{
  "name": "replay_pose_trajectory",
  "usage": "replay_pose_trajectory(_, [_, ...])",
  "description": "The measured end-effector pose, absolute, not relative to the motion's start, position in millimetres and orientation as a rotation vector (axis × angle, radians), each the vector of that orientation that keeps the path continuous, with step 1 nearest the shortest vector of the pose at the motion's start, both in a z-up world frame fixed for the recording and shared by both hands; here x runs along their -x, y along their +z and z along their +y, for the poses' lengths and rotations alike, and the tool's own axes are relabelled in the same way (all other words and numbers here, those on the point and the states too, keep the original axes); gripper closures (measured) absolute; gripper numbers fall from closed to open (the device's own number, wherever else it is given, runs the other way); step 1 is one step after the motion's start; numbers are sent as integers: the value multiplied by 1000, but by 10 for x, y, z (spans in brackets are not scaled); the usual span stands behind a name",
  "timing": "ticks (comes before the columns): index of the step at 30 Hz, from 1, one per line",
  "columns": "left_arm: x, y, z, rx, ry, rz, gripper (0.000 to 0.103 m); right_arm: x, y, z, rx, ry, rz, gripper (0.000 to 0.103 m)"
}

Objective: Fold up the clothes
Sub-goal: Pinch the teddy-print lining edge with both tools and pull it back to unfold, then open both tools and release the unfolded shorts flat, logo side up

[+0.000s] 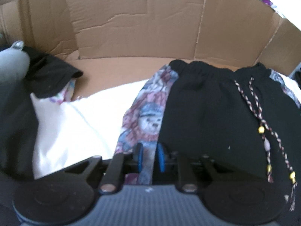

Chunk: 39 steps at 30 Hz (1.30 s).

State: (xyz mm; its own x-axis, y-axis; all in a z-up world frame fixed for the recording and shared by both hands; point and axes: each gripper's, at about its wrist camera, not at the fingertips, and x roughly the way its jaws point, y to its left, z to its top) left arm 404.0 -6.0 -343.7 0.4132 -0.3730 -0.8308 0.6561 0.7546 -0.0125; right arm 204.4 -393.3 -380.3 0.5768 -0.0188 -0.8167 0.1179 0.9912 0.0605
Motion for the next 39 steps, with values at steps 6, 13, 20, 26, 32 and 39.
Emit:
replay_pose_trajectory(6, [-3907,-3403,116,-337,-636,929,83,-1643,-3867,-3945,-126,-123,971,85])
replay_pose_trajectory(13, [-3683,-3316,299,-372,-612,896,83,-1223,-3829,-3836,-98,-146,980,85])
replay_pose_trajectory(20, [-3473,-3458,515,-423,-578,921,80,-894,-3911,-3920,-134,-185,1030,85])
replay_pose_trajectory(26, [-3291,-3522,746,-427,-543,963,80,-629,-3914,-3962,-146,-205,1052,85])
replay_pose_trajectory(32, [-3080,-3545,984,-430,-506,1007,79,-361,-3895,-3918,-151,-232,1068,85])
replay_pose_trajectory(39, [-2868,-3513,1152,-446,-461,1047,74,-104,-3823,-3897,-140,-260,1083,85])
